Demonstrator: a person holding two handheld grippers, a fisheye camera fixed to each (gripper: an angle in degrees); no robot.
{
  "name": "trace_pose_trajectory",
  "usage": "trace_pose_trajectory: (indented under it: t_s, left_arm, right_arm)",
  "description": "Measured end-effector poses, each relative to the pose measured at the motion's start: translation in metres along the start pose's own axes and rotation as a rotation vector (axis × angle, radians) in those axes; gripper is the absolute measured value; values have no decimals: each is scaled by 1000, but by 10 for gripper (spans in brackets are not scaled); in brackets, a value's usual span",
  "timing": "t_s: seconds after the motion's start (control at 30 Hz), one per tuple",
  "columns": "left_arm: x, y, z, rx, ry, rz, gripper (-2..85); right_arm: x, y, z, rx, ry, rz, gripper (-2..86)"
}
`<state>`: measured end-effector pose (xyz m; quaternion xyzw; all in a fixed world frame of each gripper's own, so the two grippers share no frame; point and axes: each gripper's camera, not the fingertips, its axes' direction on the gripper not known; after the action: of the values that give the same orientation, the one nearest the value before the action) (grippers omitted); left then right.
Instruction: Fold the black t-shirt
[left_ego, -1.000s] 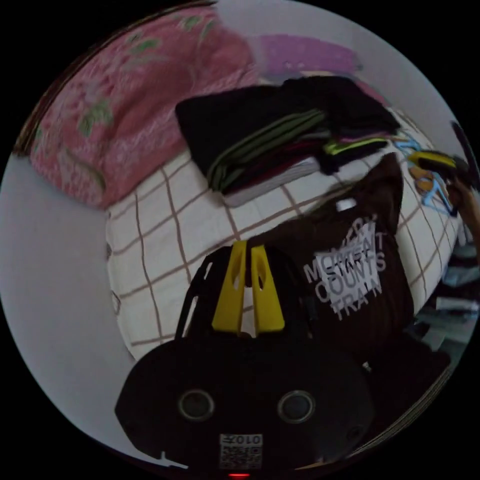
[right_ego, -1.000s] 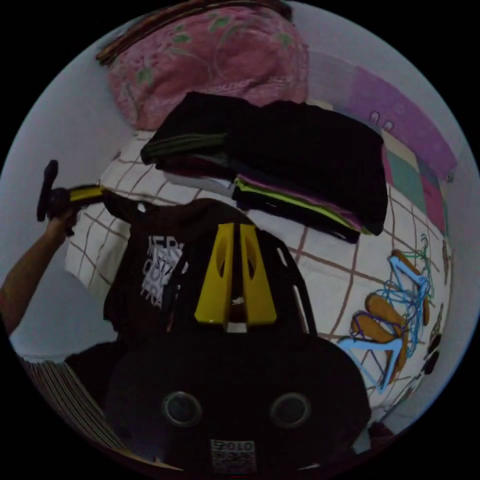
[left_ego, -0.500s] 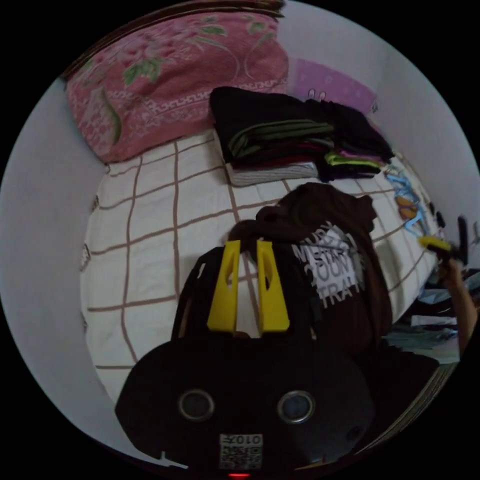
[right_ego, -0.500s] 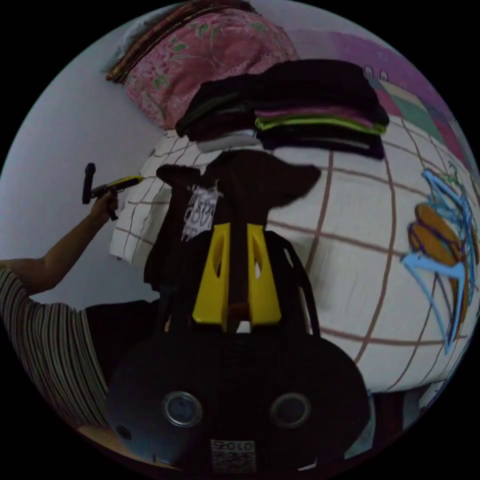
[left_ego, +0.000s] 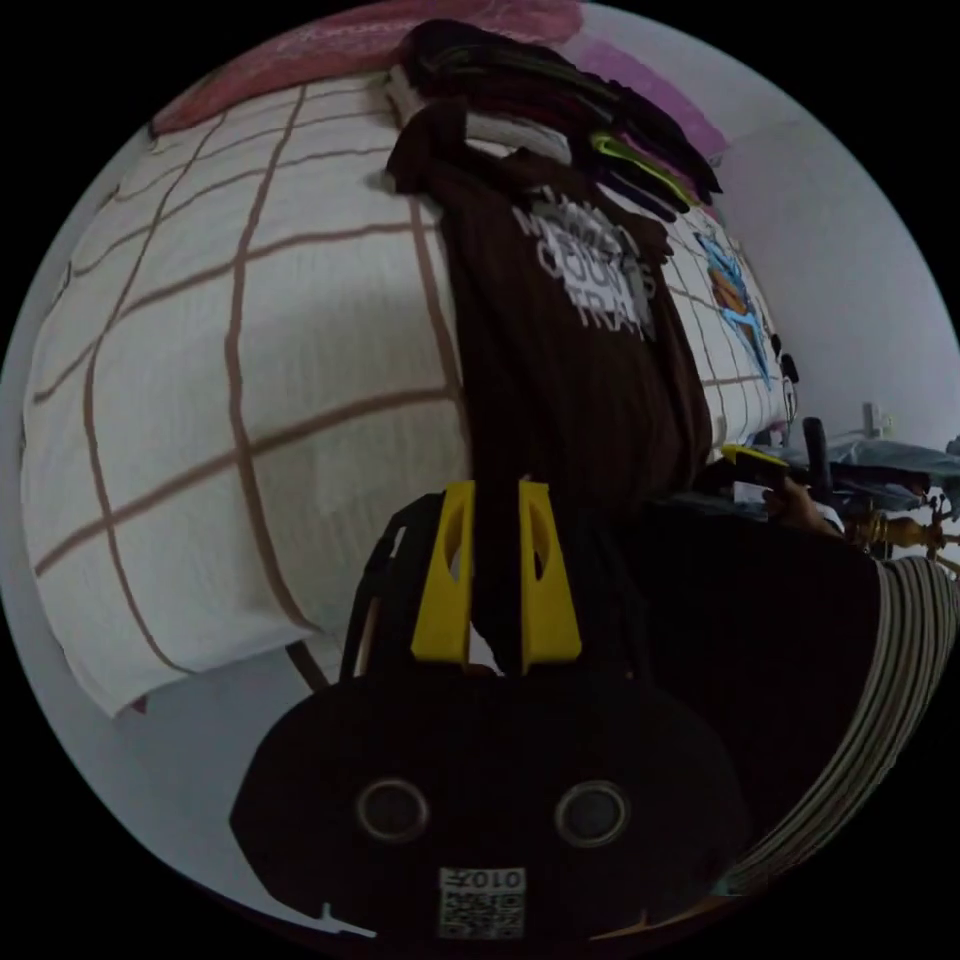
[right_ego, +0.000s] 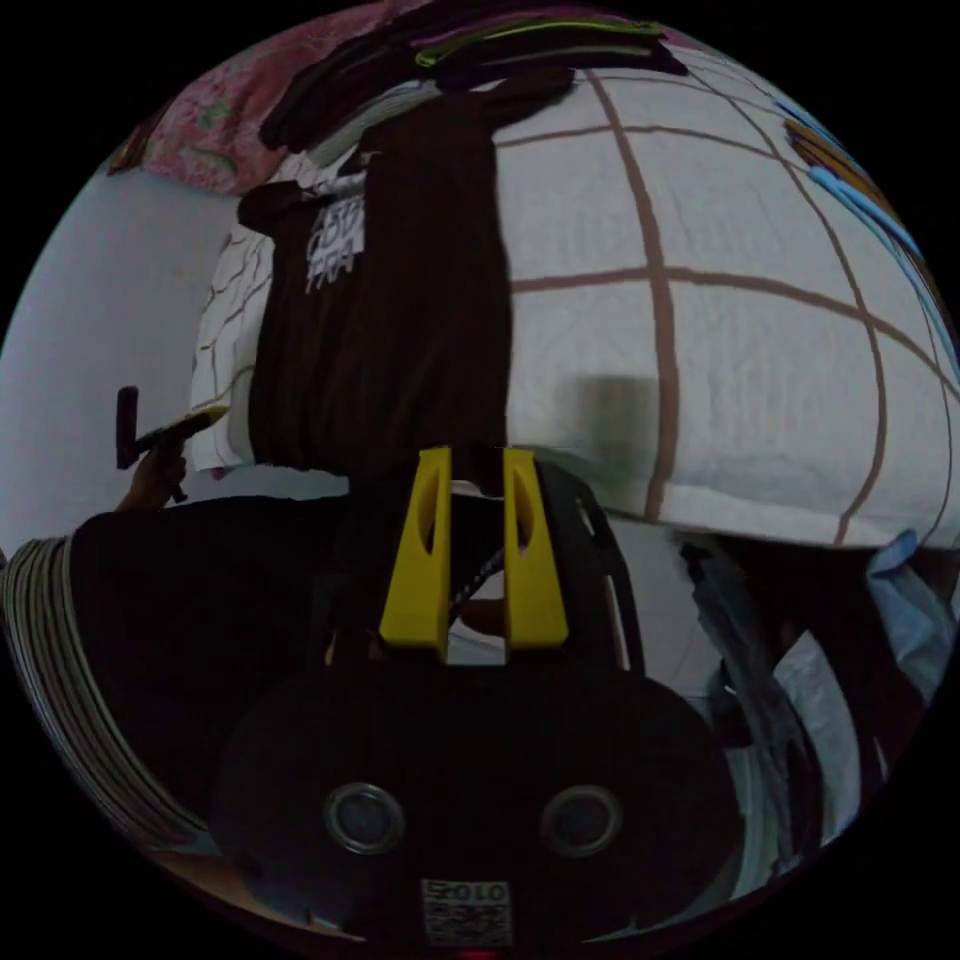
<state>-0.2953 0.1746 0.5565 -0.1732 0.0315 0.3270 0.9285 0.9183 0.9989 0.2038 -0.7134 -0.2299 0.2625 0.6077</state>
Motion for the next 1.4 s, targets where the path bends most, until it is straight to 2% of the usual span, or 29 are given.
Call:
trace_pose_trajectory:
  t_s: [0.23,0.4,0.5,0.8,1.03,1.4]
  left_arm:
    - [-34,-7,36,-62,6,60,75]
    - [-46,-10,58,-93,32,112,74]
    - [-53,-8,69,-94,17,119,73]
    - [-88,19,84,-88,36,19,75]
    - [-113,39,92,-89,96,-78,87]
    - [-134,69,87,-137,157,-118,68]
  right_arm:
    - [10,-14,50,-48,59,-36,77]
    - [12,-10,76,-110,77,-31,33]
    - [16,-2,71,-79,-24,-56,24]
    - [37,34,23,113,-142,-120,28]
    - [43,60,16,100,-139,-167,31]
    - [55,123,-4,101,-140,-174,33]
